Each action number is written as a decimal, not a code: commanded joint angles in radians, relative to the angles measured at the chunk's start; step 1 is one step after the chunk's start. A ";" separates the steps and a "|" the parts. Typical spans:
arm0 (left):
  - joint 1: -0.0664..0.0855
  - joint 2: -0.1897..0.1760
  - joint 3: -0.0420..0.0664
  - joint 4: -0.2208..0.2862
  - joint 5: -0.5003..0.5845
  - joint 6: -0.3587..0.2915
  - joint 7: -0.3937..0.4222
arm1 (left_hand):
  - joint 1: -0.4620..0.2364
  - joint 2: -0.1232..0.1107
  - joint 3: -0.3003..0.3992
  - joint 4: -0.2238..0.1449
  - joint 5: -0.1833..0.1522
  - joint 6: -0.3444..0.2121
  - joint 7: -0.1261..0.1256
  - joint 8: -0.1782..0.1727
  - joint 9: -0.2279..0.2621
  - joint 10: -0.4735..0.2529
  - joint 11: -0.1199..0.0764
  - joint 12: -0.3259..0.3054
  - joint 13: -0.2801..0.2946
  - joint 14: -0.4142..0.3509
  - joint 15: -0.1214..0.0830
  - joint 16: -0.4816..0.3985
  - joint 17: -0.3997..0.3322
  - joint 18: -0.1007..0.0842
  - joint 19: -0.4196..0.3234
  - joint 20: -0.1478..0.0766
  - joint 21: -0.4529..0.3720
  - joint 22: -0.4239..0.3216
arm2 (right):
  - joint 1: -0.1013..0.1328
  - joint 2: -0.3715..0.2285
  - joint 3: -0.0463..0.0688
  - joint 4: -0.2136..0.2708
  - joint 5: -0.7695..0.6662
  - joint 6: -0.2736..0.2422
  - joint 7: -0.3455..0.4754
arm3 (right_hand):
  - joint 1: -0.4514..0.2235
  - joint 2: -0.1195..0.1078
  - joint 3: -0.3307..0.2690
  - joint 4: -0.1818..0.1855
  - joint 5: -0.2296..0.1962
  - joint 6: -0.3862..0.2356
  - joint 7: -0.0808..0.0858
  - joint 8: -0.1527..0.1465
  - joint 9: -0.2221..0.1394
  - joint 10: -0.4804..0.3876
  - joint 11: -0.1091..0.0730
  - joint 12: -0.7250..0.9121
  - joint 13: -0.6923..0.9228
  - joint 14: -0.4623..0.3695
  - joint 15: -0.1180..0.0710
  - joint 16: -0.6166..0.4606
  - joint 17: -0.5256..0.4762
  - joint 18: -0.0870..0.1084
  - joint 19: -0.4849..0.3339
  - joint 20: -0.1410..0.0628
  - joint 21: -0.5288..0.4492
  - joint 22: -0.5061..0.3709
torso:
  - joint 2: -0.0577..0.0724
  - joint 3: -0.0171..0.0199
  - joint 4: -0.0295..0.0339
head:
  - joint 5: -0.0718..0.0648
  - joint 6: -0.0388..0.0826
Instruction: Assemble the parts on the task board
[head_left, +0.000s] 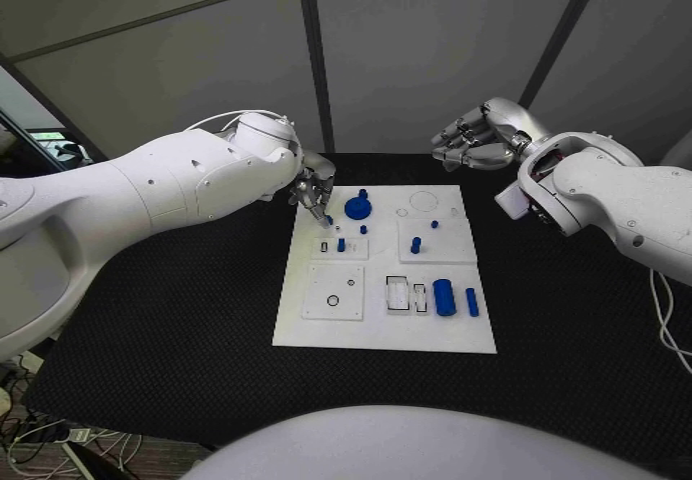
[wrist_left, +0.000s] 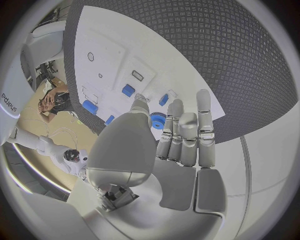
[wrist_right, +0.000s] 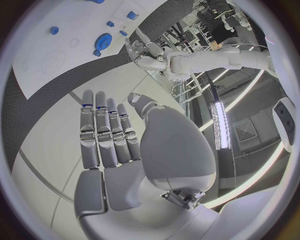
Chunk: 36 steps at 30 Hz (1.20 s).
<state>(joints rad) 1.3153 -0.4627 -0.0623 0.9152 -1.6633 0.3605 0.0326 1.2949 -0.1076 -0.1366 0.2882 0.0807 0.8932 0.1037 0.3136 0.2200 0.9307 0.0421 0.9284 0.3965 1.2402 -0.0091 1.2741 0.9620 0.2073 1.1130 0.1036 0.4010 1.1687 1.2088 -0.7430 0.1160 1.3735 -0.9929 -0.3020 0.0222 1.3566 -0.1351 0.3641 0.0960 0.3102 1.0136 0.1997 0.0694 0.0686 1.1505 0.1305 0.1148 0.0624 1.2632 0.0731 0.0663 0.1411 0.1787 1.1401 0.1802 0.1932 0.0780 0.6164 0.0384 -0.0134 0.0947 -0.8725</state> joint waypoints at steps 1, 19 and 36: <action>0.001 0.006 -0.002 -0.007 -0.037 -0.025 0.016 | 0.004 0.006 -0.002 -0.006 -0.004 -0.012 0.000 -0.005 0.004 -0.008 -0.002 -0.004 0.003 -0.006 0.001 -0.007 -0.002 -0.026 -0.007 0.002 -0.006 0.002 | 0.002 0.002 0.001 0.001 0.000 0.005 0.006 | -0.006 0.000 -0.001 0.007 0.002 -0.005 0.003 -0.003 -0.001 0.001 0.005 -0.004 0.001 0.001 0.007 -0.001 -0.001 0.005 0.005 0.001 -0.005 -0.001 | 0.001 -0.0003 -0.0003 | -0.003 0.000; -0.006 0.024 -0.005 -0.045 -0.066 -0.053 0.022 | 0.041 0.032 0.009 -0.020 -0.003 -0.021 0.002 0.000 0.021 -0.012 0.000 -0.009 0.013 -0.011 0.003 -0.009 -0.004 -0.026 -0.008 0.004 -0.009 0.009 | 0.002 0.004 0.001 0.003 0.000 0.004 0.006 | -0.006 0.000 -0.001 0.007 0.002 -0.005 0.003 -0.003 -0.001 0.001 0.005 -0.004 0.001 0.001 0.007 -0.001 -0.001 0.005 0.005 0.001 -0.005 -0.001 | 0.000 -0.0002 0.0001 | -0.008 0.000; -0.024 0.042 -0.005 -0.074 -0.067 -0.070 0.043 | 0.058 0.042 0.011 -0.029 -0.002 -0.025 -0.001 -0.005 0.025 -0.013 -0.001 -0.012 0.016 -0.012 0.003 -0.010 -0.003 -0.026 -0.009 0.004 -0.010 0.011 | 0.002 0.007 0.001 0.004 0.000 0.004 0.006 | -0.007 0.001 -0.001 0.010 0.003 -0.005 0.003 -0.003 -0.001 0.001 0.005 -0.004 0.001 0.001 0.007 -0.001 -0.002 0.005 0.006 0.001 -0.007 -0.003 | 0.000 -0.0005 0.0006 | -0.010 0.000</action>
<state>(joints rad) 1.2909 -0.4221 -0.0672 0.8432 -1.7180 0.3008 0.0589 1.3440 -0.0669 -0.1240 0.2644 0.0808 0.8717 0.1072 0.3136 0.2434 0.9240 0.0418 0.9197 0.4108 1.2368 -0.0056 1.2701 0.9589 0.2076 1.1092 0.1075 0.3971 1.1786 1.2088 -0.7370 0.1159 1.3761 -0.9929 -0.3011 0.0223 1.3566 -0.1351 0.3632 0.1026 0.3102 1.0136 0.1997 0.0694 0.0686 1.1505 0.1305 0.1148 0.0624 1.2632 0.0732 0.0662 0.1397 0.1788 1.1401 0.1802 0.1891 0.0762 0.6166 0.0379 -0.0128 0.0860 -0.8725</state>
